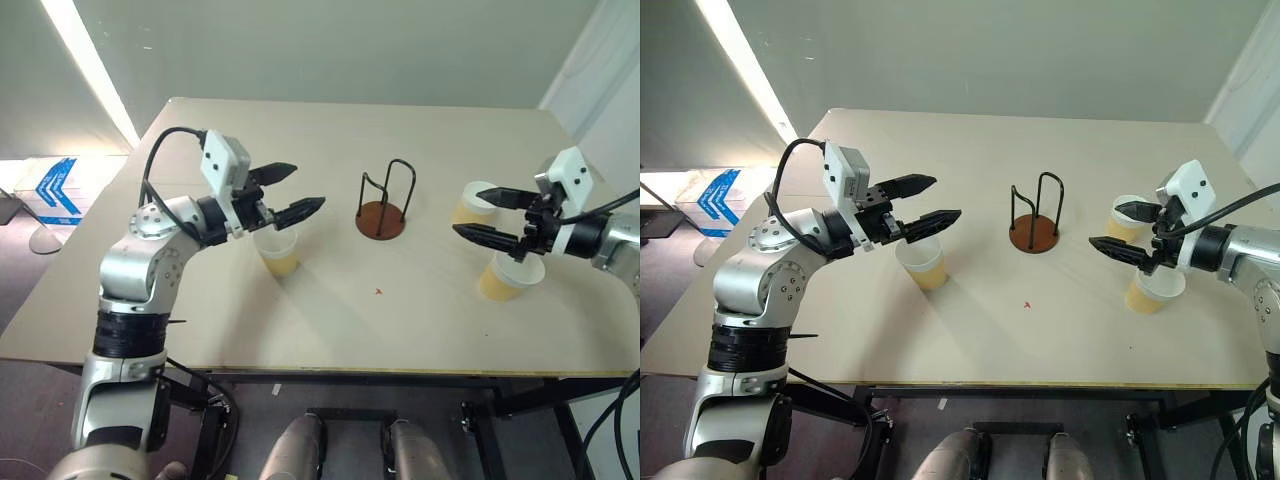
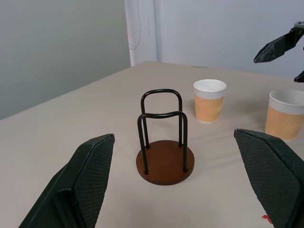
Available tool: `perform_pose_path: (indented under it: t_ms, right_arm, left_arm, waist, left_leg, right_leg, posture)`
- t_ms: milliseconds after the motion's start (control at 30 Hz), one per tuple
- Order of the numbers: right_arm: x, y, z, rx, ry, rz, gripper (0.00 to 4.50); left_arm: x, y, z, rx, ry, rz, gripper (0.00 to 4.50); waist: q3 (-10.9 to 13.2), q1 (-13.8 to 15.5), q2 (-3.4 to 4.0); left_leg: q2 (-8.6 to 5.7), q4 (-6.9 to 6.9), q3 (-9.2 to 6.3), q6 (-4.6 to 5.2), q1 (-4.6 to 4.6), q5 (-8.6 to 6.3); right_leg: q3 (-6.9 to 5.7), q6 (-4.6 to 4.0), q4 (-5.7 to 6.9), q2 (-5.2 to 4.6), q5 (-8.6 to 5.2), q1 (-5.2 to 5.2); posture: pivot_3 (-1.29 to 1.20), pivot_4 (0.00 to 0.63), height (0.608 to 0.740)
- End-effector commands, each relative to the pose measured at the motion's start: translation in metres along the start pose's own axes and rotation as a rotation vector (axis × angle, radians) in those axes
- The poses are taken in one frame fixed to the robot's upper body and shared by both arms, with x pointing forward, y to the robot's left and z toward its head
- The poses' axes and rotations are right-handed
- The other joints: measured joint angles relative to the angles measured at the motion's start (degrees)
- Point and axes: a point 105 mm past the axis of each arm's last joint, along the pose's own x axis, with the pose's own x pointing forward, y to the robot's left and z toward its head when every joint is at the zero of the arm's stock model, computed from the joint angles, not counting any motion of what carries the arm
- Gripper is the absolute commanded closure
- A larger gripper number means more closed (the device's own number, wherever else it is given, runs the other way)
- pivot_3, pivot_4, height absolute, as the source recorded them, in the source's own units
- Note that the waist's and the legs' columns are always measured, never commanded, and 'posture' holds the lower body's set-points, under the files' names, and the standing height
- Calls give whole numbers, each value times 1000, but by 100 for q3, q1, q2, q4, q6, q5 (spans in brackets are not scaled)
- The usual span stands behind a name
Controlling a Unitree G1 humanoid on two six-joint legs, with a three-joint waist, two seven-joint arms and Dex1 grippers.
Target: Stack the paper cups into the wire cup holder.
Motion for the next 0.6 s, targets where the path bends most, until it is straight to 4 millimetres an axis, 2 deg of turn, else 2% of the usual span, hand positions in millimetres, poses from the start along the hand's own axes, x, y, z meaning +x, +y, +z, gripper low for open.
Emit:
perform_pose_path:
  t_ms: [33,600]
  right_arm:
    - [-9,2,18,-46,-44,6,342]
    - [-12,11,18,-20,-21,50,342]
  left_arm:
    - [-2,-2,11,30,-22,-17,88]
    - [11,-16,-1,-37,18,-69,88]
  waist:
    - [0,1,0]
    - [0,3,0]
  left_leg:
    - [0,0,0,0,0,0]
    - [0,1,1,0,-1,0]
  right_leg:
    - [0,0,0,0,0,0]
    - [1,2,0,0,-1,0]
  posture:
    - [0,150,740]
    - [0,150,740]
